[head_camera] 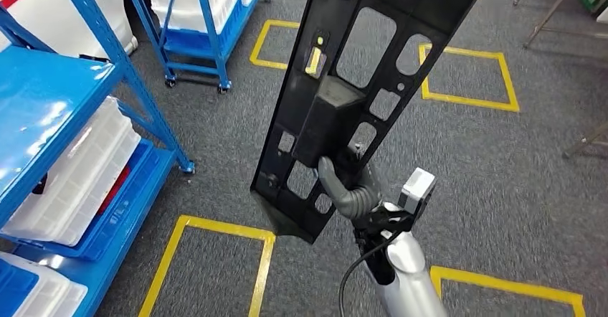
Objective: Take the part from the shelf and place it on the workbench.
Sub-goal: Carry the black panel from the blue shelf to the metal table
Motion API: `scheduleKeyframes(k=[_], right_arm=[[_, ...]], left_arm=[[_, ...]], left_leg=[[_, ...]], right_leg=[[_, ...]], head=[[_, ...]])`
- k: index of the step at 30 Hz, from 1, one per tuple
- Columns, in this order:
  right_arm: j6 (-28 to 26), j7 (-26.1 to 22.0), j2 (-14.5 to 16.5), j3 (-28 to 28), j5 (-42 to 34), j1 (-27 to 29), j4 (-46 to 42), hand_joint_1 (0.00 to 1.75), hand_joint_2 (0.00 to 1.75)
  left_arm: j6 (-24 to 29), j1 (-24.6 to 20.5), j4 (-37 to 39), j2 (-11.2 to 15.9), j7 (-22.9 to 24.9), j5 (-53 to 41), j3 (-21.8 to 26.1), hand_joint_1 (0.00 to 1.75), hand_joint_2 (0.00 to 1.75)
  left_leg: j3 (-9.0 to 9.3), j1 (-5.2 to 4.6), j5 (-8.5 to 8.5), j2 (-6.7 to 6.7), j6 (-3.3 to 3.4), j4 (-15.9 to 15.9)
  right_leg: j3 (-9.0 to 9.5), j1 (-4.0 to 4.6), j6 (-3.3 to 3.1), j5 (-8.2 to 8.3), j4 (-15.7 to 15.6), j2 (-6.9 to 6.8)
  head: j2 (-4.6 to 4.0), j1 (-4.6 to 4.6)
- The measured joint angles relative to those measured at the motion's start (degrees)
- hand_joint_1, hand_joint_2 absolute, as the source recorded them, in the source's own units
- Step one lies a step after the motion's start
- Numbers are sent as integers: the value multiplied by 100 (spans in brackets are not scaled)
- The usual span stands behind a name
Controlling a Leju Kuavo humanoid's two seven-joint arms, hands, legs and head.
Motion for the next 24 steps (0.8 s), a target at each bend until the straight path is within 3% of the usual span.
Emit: scheduleKeyframes(k=[1,3,5,7,8,9,10,13,14,16,17,19,20,22,23,24], right_arm=[[5,-8,2,-2,2,9,-1,175,175],[12,-27,9,-10,4,5,2,175,175],[22,-47,24,-16,6,-14,10,175,175],[27,-54,34,-16,7,-16,29,175,175],[27,-54,35,-16,7,-13,41,175,175],[28,-55,36,-16,7,-12,53,175,175],[28,-56,37,-16,7,-14,64,175,175],[30,-65,42,-19,7,-33,107,175,175],[28,-66,43,-21,8,-43,120,175,175],[26,-70,44,-26,8,-63,129,175,175],[25,-72,44,-29,8,-67,129,175,175],[26,-79,44,-35,4,-100,127,175,175],[26,-80,44,-37,3,-117,128,175,175],[26,-83,43,-43,2,-135,138,175,175],[25,-83,42,-46,2,-133,145,175,175],[25,-83,42,-51,2,-132,152,175,175]], left_arm=[[-1,-3,0,0,9,-15,-14,0,175],[-7,-8,0,2,28,-50,-46,0,175],[-25,-3,0,3,55,-86,-76,0,175],[-50,-24,0,3,75,-116,-92,0,175],[-59,-43,0,3,81,-130,-99,0,175],[-68,-64,0,3,88,-145,-107,0,175],[-76,-75,0,3,93,-165,-119,0,175],[-102,-73,0,3,89,-205,-144,0,175],[-106,-78,0,2,86,-213,-154,0,175],[-103,-105,0,-1,75,-220,-180,0,175],[-97,-113,0,-1,68,-220,-194,0,175],[-85,-113,0,1,57,-219,-211,0,175],[-82,-103,0,4,54,-217,-215,0,175],[-80,-91,0,7,48,-213,-217,0,175],[-80,-88,0,9,43,-211,-217,0,175],[-80,-84,0,10,38,-211,-219,0,175]], left_leg=[[48,-3,-3,16,-32,1],[-20,15,28,-163,-58,300],[-446,32,-71,-405,-60,998],[-941,28,-409,-470,-83,1528],[-1097,27,-560,-473,-93,1569],[-1184,25,-605,-478,-97,1470],[-1221,26,-475,-505,-94,1240],[-1292,26,671,-730,-47,463],[-1317,12,925,-773,-14,363],[-1304,-16,970,-732,50,325],[-1264,-17,961,-697,81,281],[-1142,3,920,-608,139,174],[-1085,5,892,-560,160,140],[-1011,5,825,-462,169,116],[-976,5,786,-413,165,115],[-930,5,746,-364,160,115]], right_leg=[[74,-20,-36,31,-62,68],[267,-55,-98,20,-146,191],[438,-67,-148,-66,-178,306],[587,-68,-168,-185,-177,456],[677,-69,-168,-250,-175,536],[776,-69,-160,-319,-171,613],[884,-70,-148,-400,-162,688],[1043,-82,-72,-655,-67,865],[1029,-96,-37,-708,-50,905],[1019,-132,37,-762,-83,958],[1026,-139,70,-786,-80,903],[884,-139,149,-923,216,678],[688,-150,183,-1028,535,549],[150,-190,235,-1177,1235,460],[-54,-210,252,-1125,1412,449],[-153,-226,264,-956,1382,435]], head=[[1,6],[1,2],[1,-4],[1,-8],[1,-9],[1,-9],[1,-8],[-1,2],[-1,0],[1,-7],[1,-9],[1,13],[1,25],[1,33],[1,33],[1,32]])
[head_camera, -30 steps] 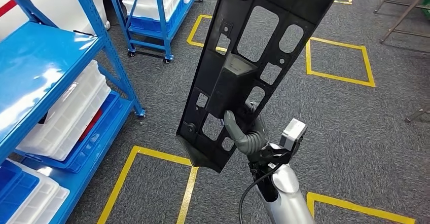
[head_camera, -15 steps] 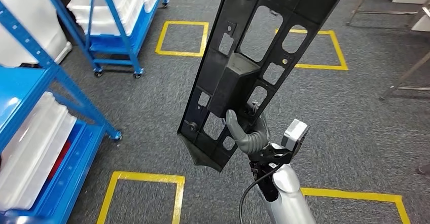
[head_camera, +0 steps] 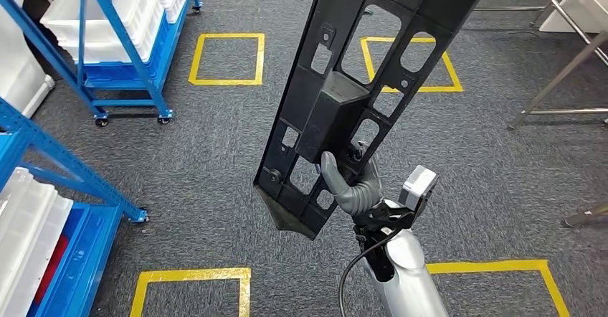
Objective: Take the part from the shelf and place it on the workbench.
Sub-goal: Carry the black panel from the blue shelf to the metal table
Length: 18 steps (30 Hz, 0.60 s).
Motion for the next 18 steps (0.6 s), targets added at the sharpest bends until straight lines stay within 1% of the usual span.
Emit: scheduleKeyframes(k=[1,2,3,4,5,6,7,8,9,10,11,12,13,14,15,16,17,18], right_arm=[[-1,0,0,-4,0,-4,5,175,175],[-1,0,1,-6,0,-11,6,175,175],[-1,-1,1,-8,-1,-23,6,175,175],[-1,-1,3,-9,-2,-38,6,175,175],[-2,-2,5,-9,-3,-49,5,175,175],[-7,-2,6,-11,-6,-58,5,175,175],[-14,-2,8,-15,-9,-63,4,175,175],[-21,-2,11,-20,-11,-63,1,175,175],[-27,-3,16,-25,-14,-72,-2,175,175],[-31,-4,27,-28,-16,-87,-4,175,175],[-33,-5,39,-28,-19,-99,-7,175,175],[-34,-6,48,-29,-21,-113,-6,175,175],[-35,-5,55,-29,-23,-117,-3,175,175],[-36,-5,58,-28,-24,-116,1,175,175],[-36,-4,59,-29,-24,-117,4,175,175],[-37,-4,61,-29,-24,-118,6,175,175],[-37,-5,63,-31,-24,-119,6,175,175],[-39,-7,66,-32,-25,-122,7,175,175]], left_arm=[[0,5,0,0,-6,-1,-2,0,175],[1,10,0,-1,-11,-2,-5,0,175],[1,15,0,-1,-15,-4,-8,0,175],[3,22,0,-1,-18,-7,-10,0,175],[7,29,0,-2,-20,-8,-12,0,175],[10,32,0,-2,-21,-9,-13,0,175],[16,31,0,-3,-22,-13,-16,0,175],[21,27,0,-4,-21,-18,-19,0,175],[24,26,0,-4,-16,-24,-21,0,175],[26,28,0,-3,-4,-29,-23,0,175],[26,29,0,-2,14,-35,-23,0,175],[27,20,0,-2,36,-44,-23,0,175],[32,1,0,-2,64,-57,-24,0,175],[37,-22,0,-2,92,-77,-27,0,175],[35,-40,0,-2,124,-97,-36,0,175],[25,-45,0,-2,157,-119,-47,0,175],[9,-40,0,-1,184,-141,-62,0,175],[-6,-27,0,1,206,-160,-79,0,175]], left_leg=[[57,0,-40,48,-8,0],[118,1,-80,93,-20,-1],[172,-9,-117,135,-42,-1],[209,-19,-145,175,-68,-3],[232,-29,-164,221,-95,-9],[245,-37,-176,274,-122,-19],[261,-37,-187,336,-151,-31],[271,-29,-217,345,-180,-20],[252,-21,-290,285,-202,61],[179,-11,-420,182,-216,257],[46,0,-595,49,-220,567],[-126,2,-779,-46,-219,953],[-295,4,-918,-91,-220,1317],[-402,4,-965,-111,-220,1544],[-417,4,-899,-118,-216,1570],[-330,5,-731,-134,-206,1372],[-169,8,-508,-191,-192,1011],[-7,12,-344,-303,-177,649]], right_leg=[[27,-9,3,269,-248,-37],[130,-7,-4,560,-623,-122],[249,25,-22,773,-972,-242],[344,59,-57,894,-1237,-342],[387,93,-95,926,-1373,-403],[392,126,-132,906,-1402,-398],[392,125,-174,908,-1429,-337],[400,117,-208,923,-1455,-277],[417,106,-249,938,-1485,-216],[437,92,-292,953,-1514,-157],[453,86,-324,960,-1528,-103],[457,92,-347,959,-1529,-44],[460,101,-359,956,-1524,14],[464,111,-366,952,-1516,79],[470,118,-368,945,-1504,150],[480,122,-365,935,-1488,228],[489,121,-356,920,-1468,306],[487,123,-339,903,-1446,375]], head=[[-1,0],[-1,1],[-1,1],[-1,2],[0,2],[-1,2],[-1,2],[-1,2],[-1,1],[0,-2],[0,-3],[-1,-4],[-1,-4],[-1,-4],[-1,-4],[-1,-4],[-1,-4],[-1,-3]])
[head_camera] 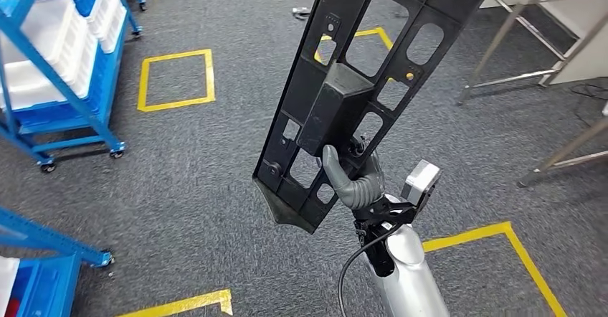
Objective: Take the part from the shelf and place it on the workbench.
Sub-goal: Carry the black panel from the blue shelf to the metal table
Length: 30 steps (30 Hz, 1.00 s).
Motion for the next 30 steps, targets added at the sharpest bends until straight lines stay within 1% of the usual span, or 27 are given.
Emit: scheduleKeyframes(k=[1,2,3,5,7,9,10,11,12,13,14,15,16,17,18,19,20,21,22,23,24,25,26,27,28,29,30], right_arm=[[-4,-3,2,-1,-1,-5,1,175,175],[-9,-7,2,-2,-2,-7,1,175,175],[-18,-11,2,-6,-3,-8,1,175,175],[-45,-19,2,-21,-3,-5,-3,175,175],[-90,-40,2,-40,5,-15,-8,175,175],[-155,-73,2,-56,32,-23,-11,175,175],[-198,-86,1,-66,52,-18,-10,175,175],[-250,-95,-1,-78,72,-7,-9,175,175],[-315,-102,-2,-95,97,6,-9,175,175],[-375,-104,-2,-113,120,16,-9,175,175],[-445,-107,-2,-131,146,21,-14,175,175],[-516,-111,-2,-148,174,23,-23,175,175],[-581,-115,-1,-162,202,23,-36,175,175],[-647,-121,-1,-173,232,24,-52,175,175],[-711,-125,0,-187,265,29,-67,175,175],[-777,-131,0,-205,306,39,-82,175,175],[-842,-142,0,-224,350,54,-99,175,175],[-910,-165,1,-244,400,66,-120,175,175],[-968,-194,3,-257,447,70,-139,175,175],[-1017,-222,8,-263,487,70,-154,175,175],[-1066,-245,13,-267,527,70,-162,175,175],[-1103,-255,17,-269,559,75,-162,175,175],[-1136,-259,19,-270,588,87,-162,175,175],[-1163,-261,20,-271,613,100,-161,175,175],[-1177,-264,20,-272,631,108,-160,175,175],[-1186,-269,20,-273,643,110,-160,175,175],[-1189,-274,21,-273,650,110,-160,175,175]], left_arm=[[-7,13,0,2,11,-15,-15,0,175],[-4,21,0,5,15,-30,-31,0,175],[2,21,0,7,17,-44,-46,0,175],[16,4,0,3,18,-66,-74,0,175],[27,-1,0,-2,26,-73,-91,0,175],[25,10,0,-2,54,-81,-96,0,175],[16,13,0,0,76,-96,-100,0,175],[9,11,0,2,102,-117,-107,0,175],[10,6,0,3,133,-149,-120,0,175],[26,1,0,3,164,-187,-138,0,175],[57,-4,0,3,199,-233,-162,0,175],[91,-8,0,3,233,-281,-192,0,175],[118,-10,0,2,263,-323,-223,0,175],[139,-11,0,2,291,-361,-254,0,175],[155,-12,0,1,317,-393,-283,0,175],[169,-16,0,1,339,-430,-315,0,175],[192,-21,0,1,356,-471,-346,0,175],[217,-25,-1,2,369,-521,-381,0,175],[246,-27,-1,2,373,-565,-419,0,175],[280,-32,-2,2,373,-602,-453,0,175],[316,-42,-2,2,374,-634,-486,0,175],[348,-62,-2,1,376,-655,-509,0,175],[371,-86,-2,1,382,-674,-528,0,175],[386,-106,-2,1,393,-690,-546,0,175],[390,-116,-2,1,408,-699,-564,0,175],[379,-113,-1,2,427,-705,-585,0,175],[349,-99,-1,3,444,-697,-600,0,175]], left_leg=[[141,7,93,-107,10,-319],[220,7,116,-191,19,-504],[248,2,85,-226,30,-570],[278,5,102,-144,76,-642],[333,22,135,-24,140,-728],[375,19,139,111,177,-776],[380,14,133,177,181,-778],[383,11,123,242,184,-777],[391,10,112,306,183,-776],[405,10,99,364,177,-776],[429,9,81,421,167,-776],[456,7,61,471,150,-779],[480,-5,38,513,125,-776],[500,-16,19,555,97,-778],[515,-26,3,599,68,-784],[534,-34,-10,650,37,-793],[556,-31,-26,680,4,-803],[568,-23,-67,633,-23,-778],[536,-13,-156,539,-39,-664],[444,-3,-296,415,-48,-433],[287,4,-475,297,-46,-82],[97,3,-648,240,-48,321],[-67,1,-754,217,-52,662],[-160,-1,-759,205,-52,841],[-152,-1,-648,197,-47,798],[-52,0,-439,170,-35,544],[93,1,-206,88,-19,166]], right_leg=[[-18,-3,21,-12,29,64],[-48,-15,48,-14,48,115],[-80,-30,79,-6,53,160],[-113,-50,145,11,42,213],[-194,-27,205,-107,221,16],[-491,-31,260,-401,813,-266],[-687,-51,285,-539,1170,-328],[-840,-72,305,-601,1428,-354],[-905,-91,318,-560,1505,-371],[-853,-104,323,-420,1367,-392],[-693,-108,318,-209,1037,-447],[-488,-96,302,-26,628,-563],[-310,-64,273,98,279,-676],[-195,-32,240,156,48,-761],[-155,-1,211,148,-44,-795],[-155,20,181,143,-56,-748],[-146,6,150,149,-71,-686],[-125,-11,119,158,-99,-627],[-102,-29,82,168,-129,-571],[-78,-49,49,174,-152,-520],[-68,-49,26,171,-159,-467],[-64,-46,9,166,-157,-413],[-58,-41,1,160,-153,-350],[-51,-36,-2,154,-147,-278],[-41,-32,0,147,-138,-199],[-28,-33,8,135,-123,-115],[-24,-39,23,119,-102,-36]], head=[[1,1],[1,3],[1,3],[1,4],[0,32],[-1,61],[0,62],[0,63],[0,64],[0,63],[-1,63],[0,63],[0,63],[0,61],[1,60],[1,59],[1,57],[1,58],[1,55],[1,51],[0,48],[-1,44],[-1,43],[0,42],[0,42],[0,43],[0,44]])
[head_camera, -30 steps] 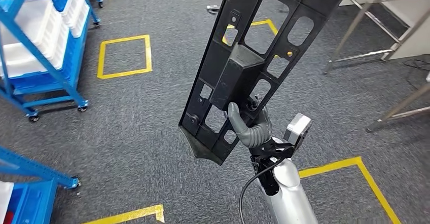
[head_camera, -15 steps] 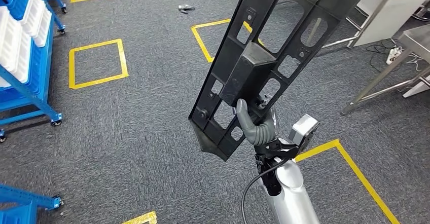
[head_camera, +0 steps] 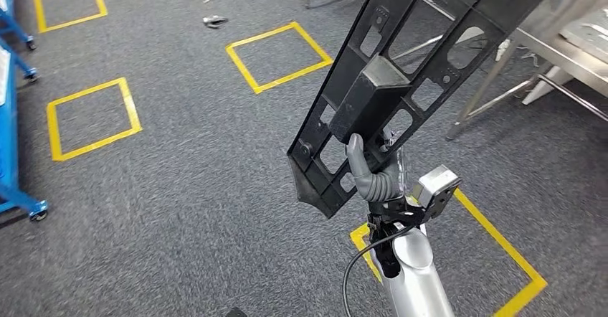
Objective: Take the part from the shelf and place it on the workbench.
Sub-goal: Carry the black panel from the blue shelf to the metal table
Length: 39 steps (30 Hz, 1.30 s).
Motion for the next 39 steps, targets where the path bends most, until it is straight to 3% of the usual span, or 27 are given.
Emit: scheduleKeyframes(k=[1,3,5,7,10,12,13,14,15,17,18,20,22,24,25,27,28,29,31,33,35,37,39], right_arm=[[-1,-9,2,-1,3,-4,1,175,175],[9,-22,7,-2,-9,-10,1,175,175],[31,-27,7,-4,-42,-13,2,175,175],[63,-27,4,-5,-75,-26,3,175,175],[110,-28,3,-5,-101,-70,5,175,175],[134,-31,1,-5,-114,-73,18,175,175],[146,-31,-1,-5,-121,-70,31,175,175],[156,-31,-5,-5,-131,-68,46,175,175],[162,-32,-9,-5,-144,-67,57,175,175],[172,-39,-19,-5,-174,-77,68,175,175],[178,-44,-21,-5,-186,-86,71,175,175],[192,-50,-24,-4,-200,-101,79,175,175],[198,-53,-30,-3,-209,-103,75,175,175],[199,-64,-35,1,-215,-121,67,175,175],[200,-70,-34,6,-216,-130,64,175,175],[202,-74,-32,16,-219,-143,78,175,175],[202,-73,-32,19,-220,-138,88,175,175],[202,-71,-32,20,-221,-134,99,175,175],[203,-69,-32,23,-221,-131,110,175,175],[203,-67,-33,26,-223,-133,115,175,175],[202,-63,-35,30,-235,-135,116,175,175],[200,-57,-39,32,-251,-128,111,175,175],[201,-54,-43,33,-260,-130,109,175,175]], left_arm=[[-46,15,0,2,12,20,-10,0,175],[-160,30,1,6,10,76,-14,0,175],[-233,18,1,10,-5,109,-14,0,175],[-273,13,-1,10,-17,103,-14,0,175],[-308,26,-2,11,-43,87,-14,0,175],[-313,36,-2,23,-68,87,-14,0,175],[-314,42,-2,28,-78,87,-14,0,175],[-314,50,-2,33,-86,87,-14,0,175],[-315,59,-2,36,-91,88,-14,0,175],[-317,81,-2,38,-86,92,-14,0,175],[-318,92,-2,40,-82,102,-14,0,175],[-320,101,-2,43,-82,122,-14,0,175],[-324,88,-2,45,-92,134,-13,0,175],[-328,83,-2,45,-103,139,-12,0,175],[-330,84,-2,46,-113,147,-10,0,175],[-334,56,-2,46,-133,172,-8,0,175],[-334,32,-2,46,-138,184,-7,0,175],[-334,14,-2,46,-141,191,-7,0,175],[-334,14,-2,46,-133,191,-7,0,175],[-338,39,-2,46,-124,188,-6,0,175],[-348,46,-2,46,-138,183,-5,0,175],[-353,44,-2,44,-174,154,-6,0,175],[-353,60,-2,42,-197,116,-7,0,175]], left_leg=[[135,5,169,-113,12,-350],[305,8,253,-286,35,-780],[352,2,209,-254,71,-871],[380,12,241,-152,136,-928],[417,18,241,2,203,-986],[434,13,194,103,214,-987],[457,12,163,164,213,-987],[493,11,132,228,207,-987],[545,11,101,289,197,-987],[667,1,31,407,161,-991],[712,-11,-5,458,132,-994],[757,-34,-54,562,70,-1010],[822,-37,-115,657,5,-1040],[798,-23,-268,510,-40,-841],[666,-9,-402,365,-53,-549],[208,-1,-667,155,-69,263],[10,1,-699,124,-76,548],[-98,0,-617,113,-79,637],[-13,5,-131,61,-71,158],[186,18,222,-167,-52,-473],[281,9,179,-326,14,-758],[359,-6,113,-258,119,-895],[487,2,132,-145,196,-961]], right_leg=[[-8,1,20,-16,35,72],[-72,-15,77,-23,90,189],[-126,-28,145,3,91,285],[-173,-16,202,-55,172,140],[-502,-14,266,-381,810,-255],[-849,-43,301,-548,1416,-315],[-974,-60,316,-533,1597,-329],[-1011,-73,325,-425,1601,-344],[-926,-80,322,-225,1375,-378],[-570,-37,275,166,617,-590],[-420,6,232,252,313,-700],[-327,84,150,205,128,-784],[-295,76,88,164,73,-671],[-198,34,30,136,7,-542],[-149,13,1,122,-17,-485],[-107,22,-42,86,-18,-364],[-90,27,-52,68,-11,-294],[-72,29,-51,49,1,-218],[-33,19,-25,-5,50,-51],[-36,-1,26,-55,114,92],[-100,-18,107,-60,160,188],[-138,-27,184,-31,192,216],[-187,-17,233,-87,341,18]], head=[[-1,1],[-1,2],[1,3],[1,20],[0,59],[-1,61],[0,62],[0,61],[0,62],[-1,63],[-1,63],[0,57],[1,53],[1,41],[0,28],[-1,9],[-1,7],[0,7],[1,7],[0,8],[0,7],[1,5],[0,16]])
